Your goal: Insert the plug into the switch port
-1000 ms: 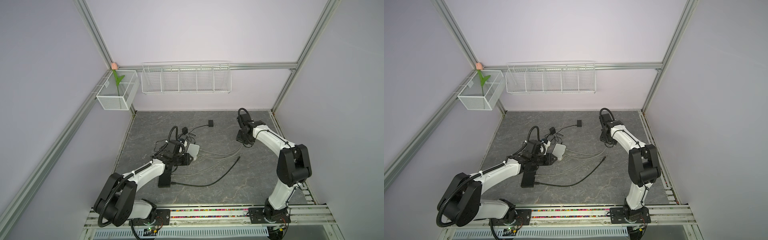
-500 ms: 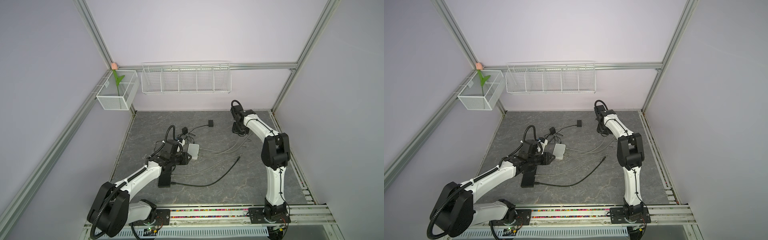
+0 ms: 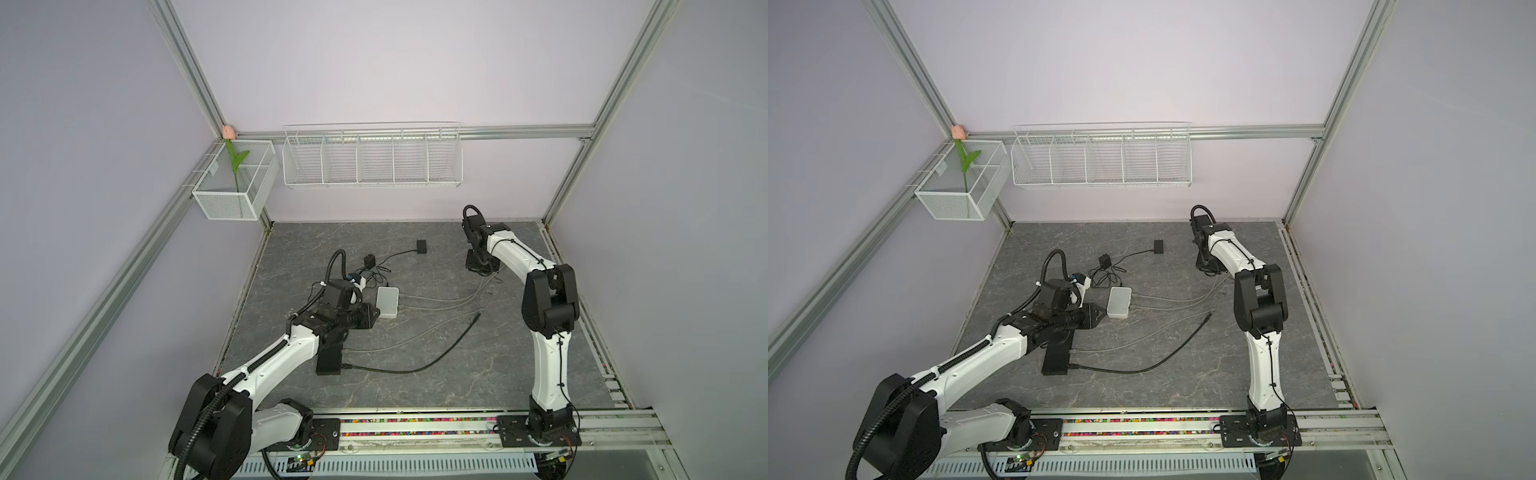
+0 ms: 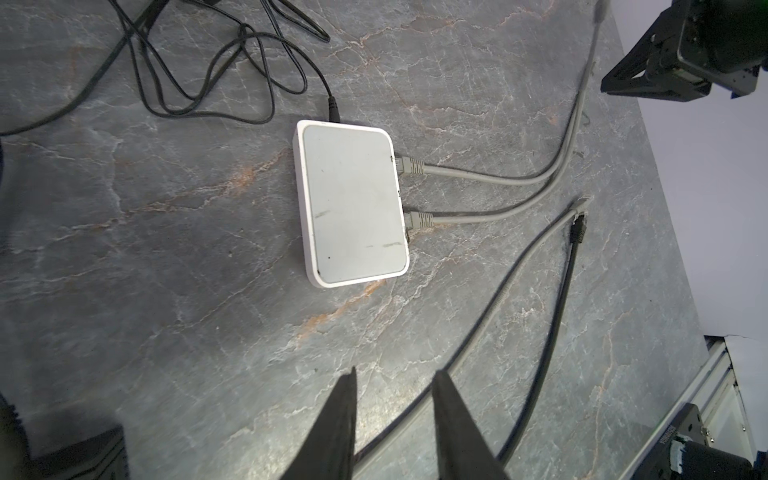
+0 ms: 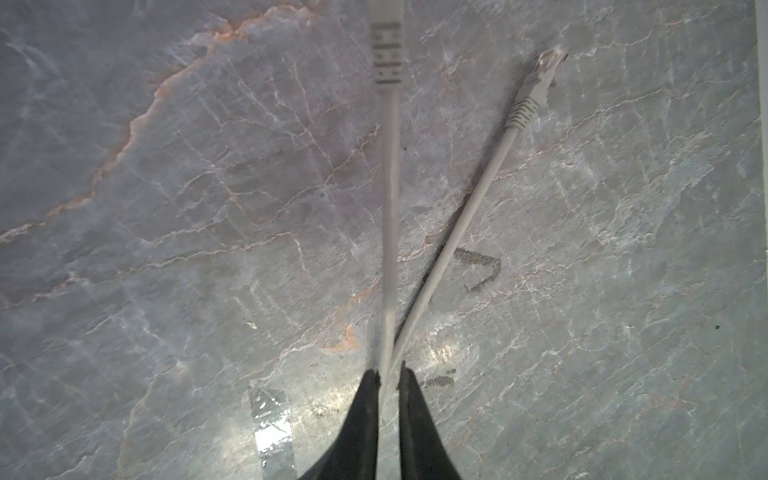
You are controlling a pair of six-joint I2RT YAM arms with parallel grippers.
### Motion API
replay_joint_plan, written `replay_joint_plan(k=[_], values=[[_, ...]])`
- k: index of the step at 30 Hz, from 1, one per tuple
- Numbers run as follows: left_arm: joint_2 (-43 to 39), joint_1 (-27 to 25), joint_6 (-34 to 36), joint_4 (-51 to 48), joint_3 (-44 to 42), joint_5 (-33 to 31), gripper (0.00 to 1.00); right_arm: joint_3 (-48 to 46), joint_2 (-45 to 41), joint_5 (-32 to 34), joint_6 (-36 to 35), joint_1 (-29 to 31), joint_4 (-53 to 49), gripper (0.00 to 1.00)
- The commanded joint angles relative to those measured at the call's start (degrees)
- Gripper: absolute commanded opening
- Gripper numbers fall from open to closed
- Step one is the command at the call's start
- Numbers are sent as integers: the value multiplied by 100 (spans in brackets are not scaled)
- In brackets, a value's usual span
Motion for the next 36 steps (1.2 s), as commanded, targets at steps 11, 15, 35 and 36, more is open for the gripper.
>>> replay_joint_plan(k=[11, 15, 35, 36], values=[[-532, 76, 114, -120, 156, -333, 35, -862, -1206, -823, -149, -123, 927, 30], [-843, 83, 107, -24, 29, -644, 36, -1274, -1641, -955, -158, -127, 1255, 33], [-1819, 115, 160, -522, 252, -1964, 48, -2686, -3937, -1209, -457, -123, 2294, 37], [-1867, 119, 173, -524, 264, -2037, 49, -2806, -4081, -1204, -473, -124, 2410, 38]])
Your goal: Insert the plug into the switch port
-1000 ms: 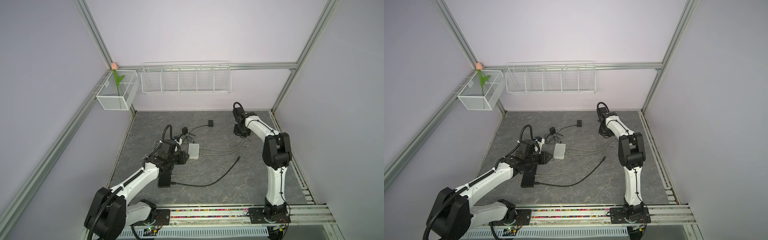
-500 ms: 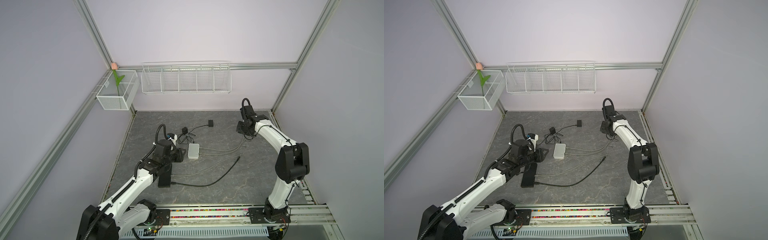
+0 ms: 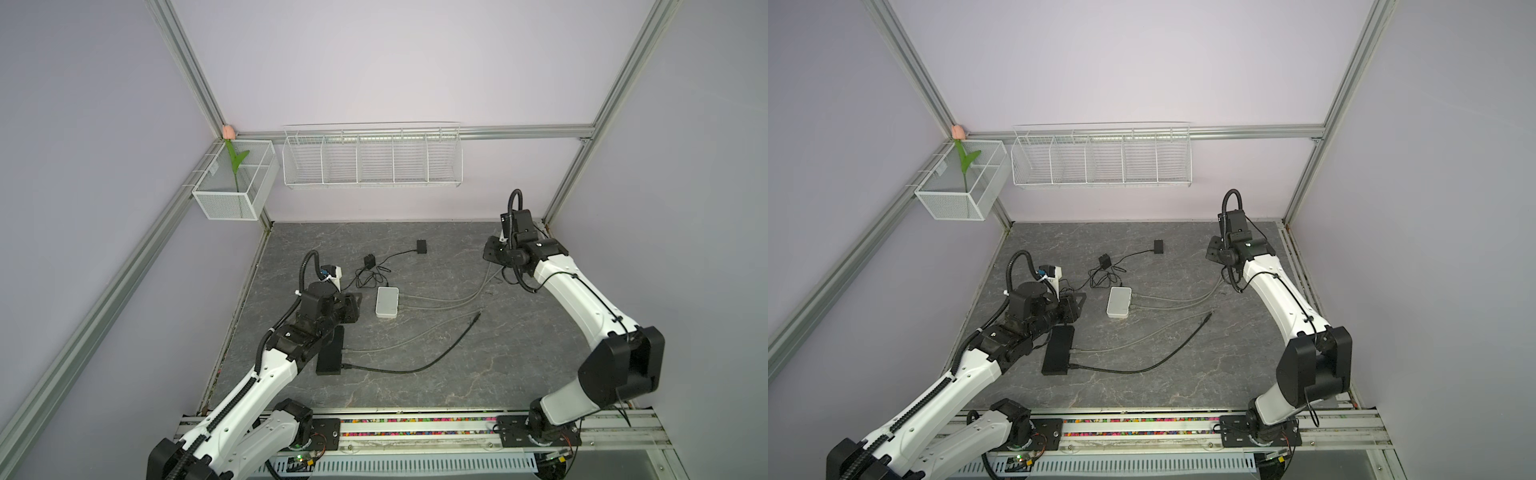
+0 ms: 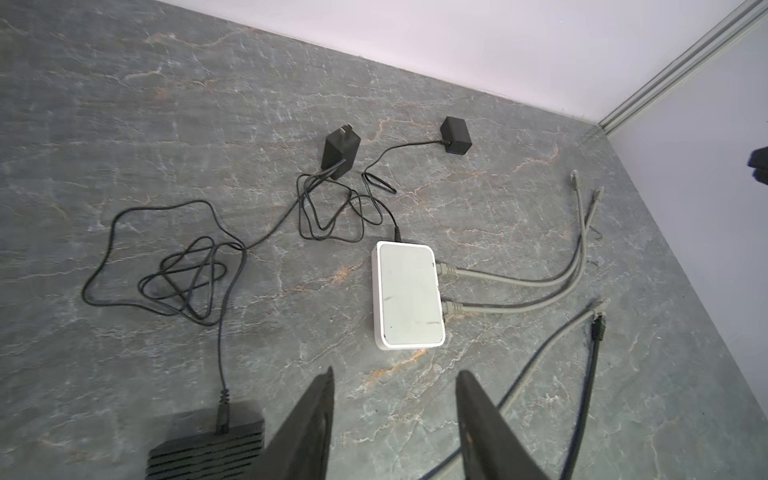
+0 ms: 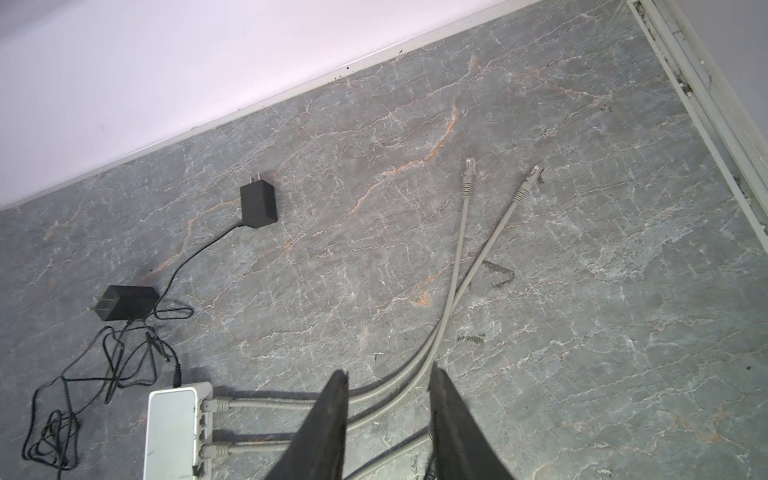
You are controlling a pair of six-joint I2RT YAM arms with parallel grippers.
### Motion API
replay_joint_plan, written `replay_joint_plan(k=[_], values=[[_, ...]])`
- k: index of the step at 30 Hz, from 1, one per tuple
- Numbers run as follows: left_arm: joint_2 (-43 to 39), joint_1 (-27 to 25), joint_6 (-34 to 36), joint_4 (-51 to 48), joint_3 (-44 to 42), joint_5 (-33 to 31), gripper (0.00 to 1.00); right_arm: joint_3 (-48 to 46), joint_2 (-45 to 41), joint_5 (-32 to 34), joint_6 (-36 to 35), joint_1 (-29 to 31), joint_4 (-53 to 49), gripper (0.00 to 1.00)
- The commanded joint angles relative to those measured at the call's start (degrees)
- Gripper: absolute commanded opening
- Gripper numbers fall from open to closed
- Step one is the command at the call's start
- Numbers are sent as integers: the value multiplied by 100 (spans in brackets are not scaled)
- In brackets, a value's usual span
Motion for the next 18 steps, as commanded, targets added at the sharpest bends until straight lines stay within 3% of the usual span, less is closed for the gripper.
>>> replay_joint_plan(k=[1, 18], values=[[-181, 23, 104, -169, 269, -436, 50, -382, -482, -57, -129, -17, 472, 38], [-461, 22, 348, -274, 473, -1155, 55, -1534, -2277, 639, -705, -4, 1122, 40]])
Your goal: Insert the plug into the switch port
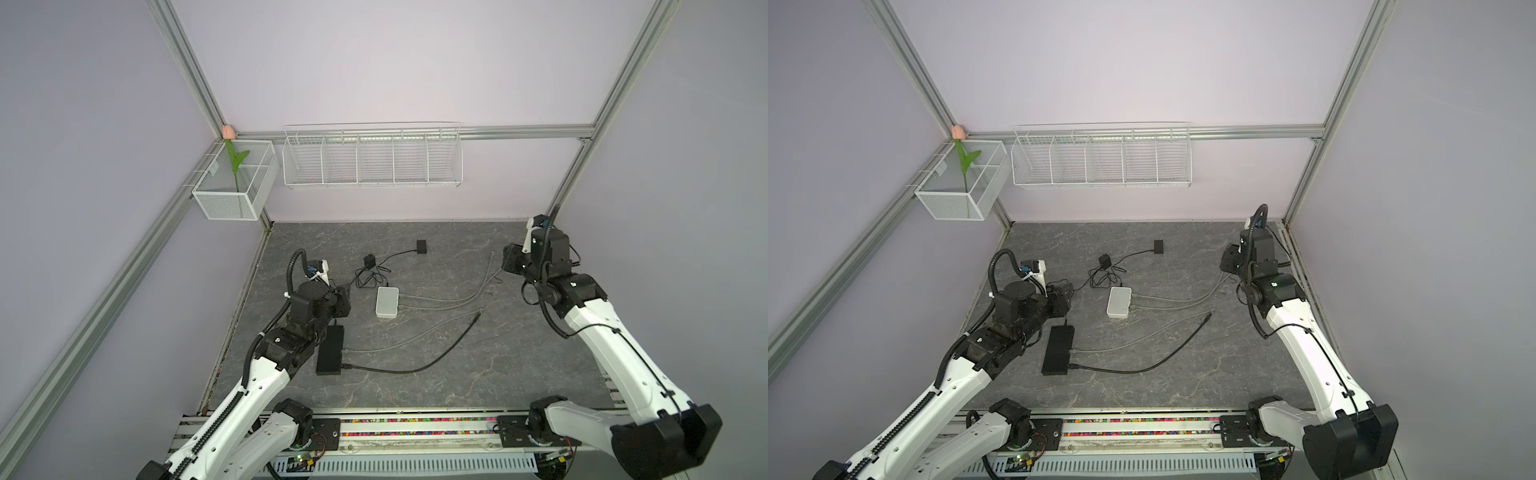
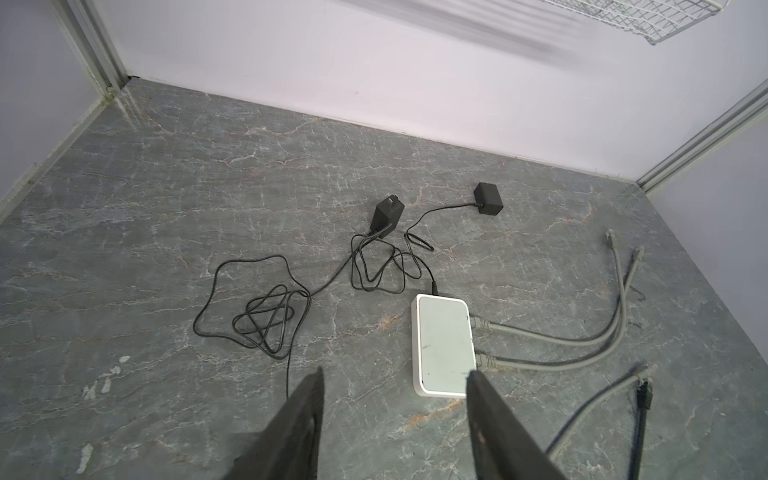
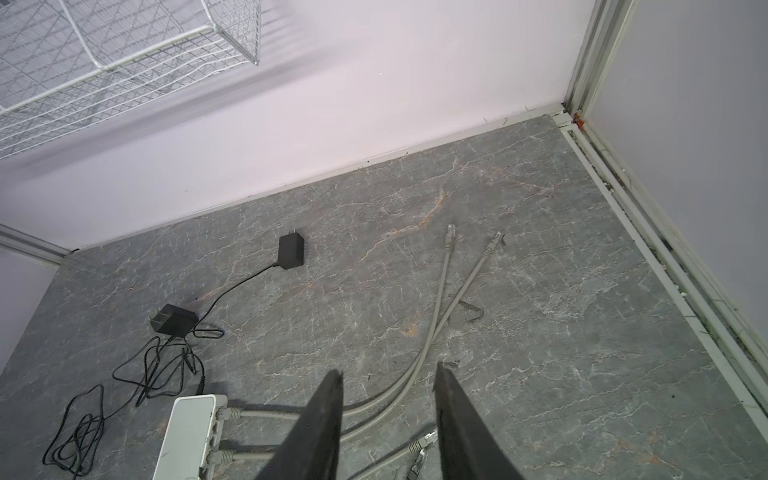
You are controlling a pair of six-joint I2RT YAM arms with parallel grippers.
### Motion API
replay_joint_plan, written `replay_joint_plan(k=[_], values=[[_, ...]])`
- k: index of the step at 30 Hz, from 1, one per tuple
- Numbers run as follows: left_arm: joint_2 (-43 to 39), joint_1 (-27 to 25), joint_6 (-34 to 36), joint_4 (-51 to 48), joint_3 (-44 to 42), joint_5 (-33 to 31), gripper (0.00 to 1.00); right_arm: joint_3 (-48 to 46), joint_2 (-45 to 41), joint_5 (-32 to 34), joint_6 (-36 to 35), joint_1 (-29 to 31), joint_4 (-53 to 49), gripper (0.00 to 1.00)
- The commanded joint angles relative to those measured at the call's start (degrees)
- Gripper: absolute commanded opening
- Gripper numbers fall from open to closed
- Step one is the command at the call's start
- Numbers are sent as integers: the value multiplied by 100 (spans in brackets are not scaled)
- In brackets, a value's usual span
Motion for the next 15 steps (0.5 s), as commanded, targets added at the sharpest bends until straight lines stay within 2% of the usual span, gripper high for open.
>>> replay_joint_plan(k=[1, 15], values=[[-87, 24, 115, -94, 195, -237, 55, -230, -283, 262, -245, -4, 226, 40], [-222, 19, 341, -195, 139, -638, 62, -1033, -1045, 712, -526, 22, 377, 41]])
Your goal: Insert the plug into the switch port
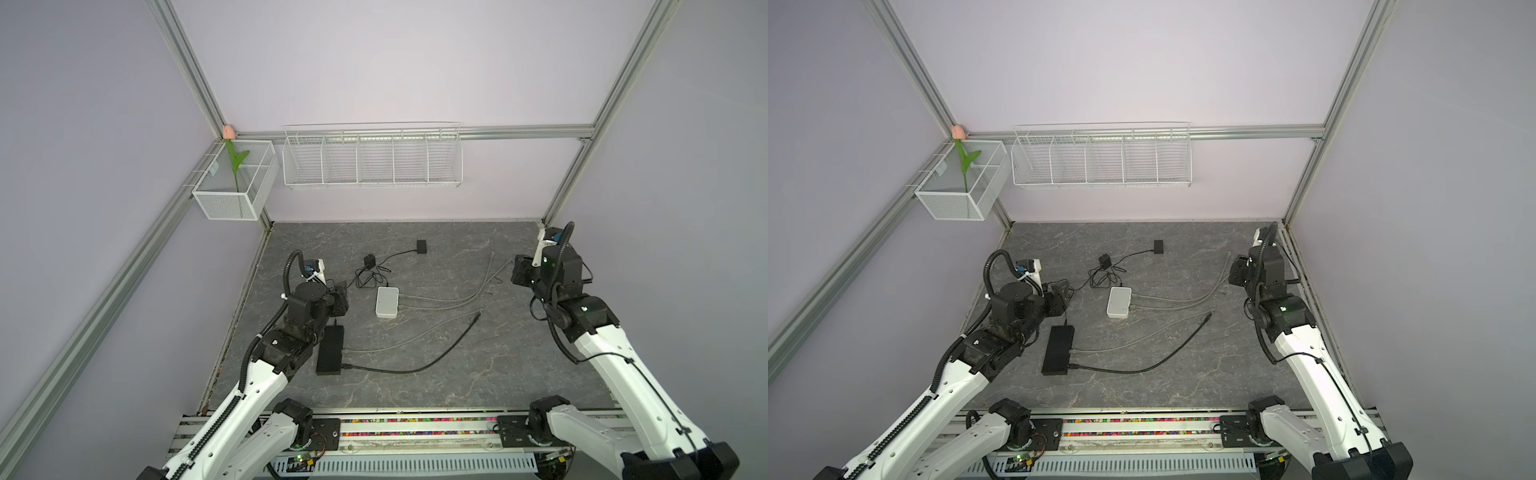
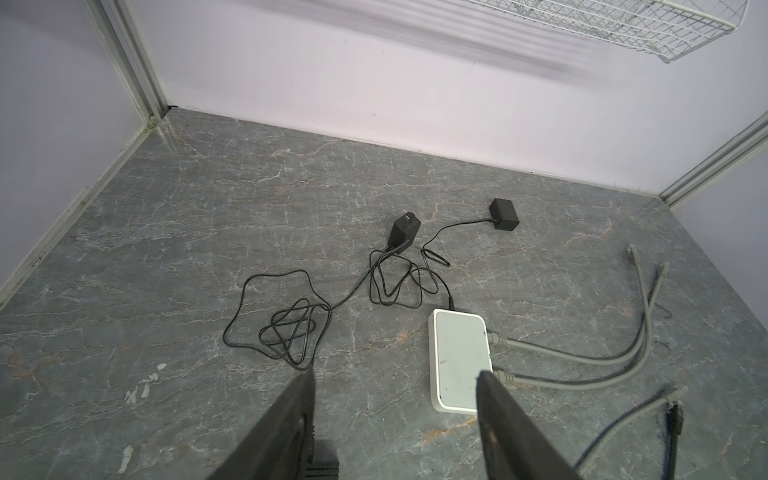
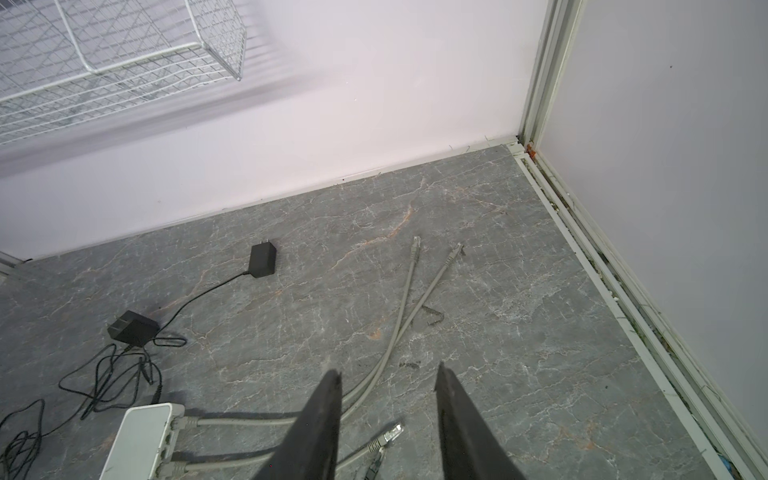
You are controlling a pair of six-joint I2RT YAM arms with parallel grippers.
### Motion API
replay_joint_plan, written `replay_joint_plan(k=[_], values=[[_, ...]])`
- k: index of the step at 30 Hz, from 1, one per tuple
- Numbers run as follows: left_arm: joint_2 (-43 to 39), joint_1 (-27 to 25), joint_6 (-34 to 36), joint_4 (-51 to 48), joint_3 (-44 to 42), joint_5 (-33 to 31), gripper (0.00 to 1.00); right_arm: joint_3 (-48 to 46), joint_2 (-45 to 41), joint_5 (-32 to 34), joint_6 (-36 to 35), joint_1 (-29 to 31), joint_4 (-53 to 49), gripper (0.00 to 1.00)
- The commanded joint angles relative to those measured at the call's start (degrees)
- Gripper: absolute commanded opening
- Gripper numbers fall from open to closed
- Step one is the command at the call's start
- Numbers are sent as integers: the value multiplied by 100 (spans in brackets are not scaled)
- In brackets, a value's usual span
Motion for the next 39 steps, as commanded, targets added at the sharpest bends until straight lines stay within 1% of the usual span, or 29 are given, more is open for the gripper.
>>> replay_joint_plan(k=[1, 4, 8, 10, 12, 16, 20, 25, 31, 36, 38, 39], values=[[-148, 22, 183, -182, 80, -328, 63, -267, -209, 227, -194, 14, 141, 41], [-298, 23, 275, -166, -30, -513, 64, -535, -388, 35, -459, 26, 285, 41], [-396, 24, 380, -206, -102, -726, 65, -857, -591, -4, -517, 28, 380, 40], [-396, 23, 407, -244, -135, -819, 65, -901, -633, -2, -560, 31, 321, 40], [-582, 23, 412, -235, -198, -926, 66, -885, -650, -73, -618, 30, 178, 40], [-724, 22, 381, -146, -358, -1138, 67, -791, -715, -400, -707, 29, -120, 43], [-786, 19, 418, -138, -439, -1381, 67, -951, -938, -642, -780, 31, -73, 51], [-833, 22, 413, -73, -557, -1532, 67, -1059, -1117, -670, -839, 26, -87, 62], [-888, 24, 418, 63, -746, -1645, 67, -1239, -1231, -558, -918, 28, -103, 63], [-938, 23, 486, 130, -884, -1760, 68, -1373, -1377, -317, -914, 31, -195, 64], [-973, 24, 479, 208, -985, -1812, 69, -1460, -1460, -204, -906, 28, -191, 77], [-989, 21, 470, 226, -1023, -1852, 70, -1496, -1488, -156, -914, 28, -187, 81]])
